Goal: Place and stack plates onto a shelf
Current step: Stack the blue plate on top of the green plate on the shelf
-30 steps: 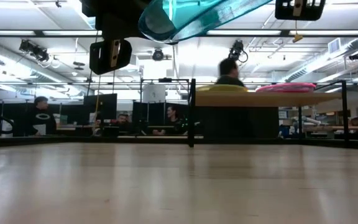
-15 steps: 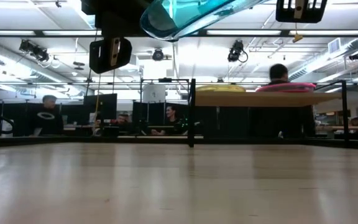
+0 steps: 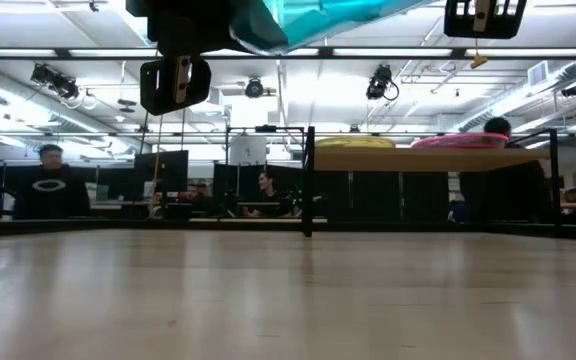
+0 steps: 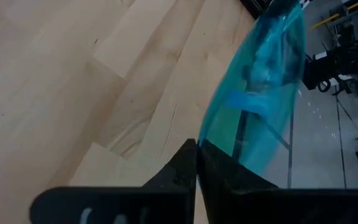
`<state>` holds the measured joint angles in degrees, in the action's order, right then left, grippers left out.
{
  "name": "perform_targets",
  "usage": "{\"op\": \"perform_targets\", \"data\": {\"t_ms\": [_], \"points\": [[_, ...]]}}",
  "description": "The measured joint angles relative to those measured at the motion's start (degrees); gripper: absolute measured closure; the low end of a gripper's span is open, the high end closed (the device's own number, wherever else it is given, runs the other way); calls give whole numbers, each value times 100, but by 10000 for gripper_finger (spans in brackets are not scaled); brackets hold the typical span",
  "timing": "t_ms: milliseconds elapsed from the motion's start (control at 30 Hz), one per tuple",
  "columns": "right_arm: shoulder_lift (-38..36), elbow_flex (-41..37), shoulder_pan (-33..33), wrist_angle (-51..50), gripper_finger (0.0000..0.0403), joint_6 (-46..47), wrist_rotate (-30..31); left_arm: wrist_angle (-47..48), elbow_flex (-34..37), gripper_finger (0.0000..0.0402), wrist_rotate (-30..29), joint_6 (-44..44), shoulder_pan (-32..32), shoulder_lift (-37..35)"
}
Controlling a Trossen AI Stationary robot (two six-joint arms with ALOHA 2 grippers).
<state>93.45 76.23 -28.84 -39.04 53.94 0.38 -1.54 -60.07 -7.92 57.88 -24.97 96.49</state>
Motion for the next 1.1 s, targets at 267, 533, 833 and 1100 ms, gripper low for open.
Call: {"op": "perform_targets", "data": {"t_ms": [267, 533, 833, 1100], "points": [[0, 0, 2, 3, 383, -14, 18, -39, 0, 340, 65, -3, 4, 2], [0, 2, 0, 6, 383, -16, -4, -67, 0, 325, 441, -142, 7, 2], [-4, 6, 0, -10, 383, -16, -13, -173, 7, 324, 485, -455, 11, -256], [-7, 9, 13, -42, 383, -21, -35, 10, 7, 324, 471, -730, 11, -789]]}}
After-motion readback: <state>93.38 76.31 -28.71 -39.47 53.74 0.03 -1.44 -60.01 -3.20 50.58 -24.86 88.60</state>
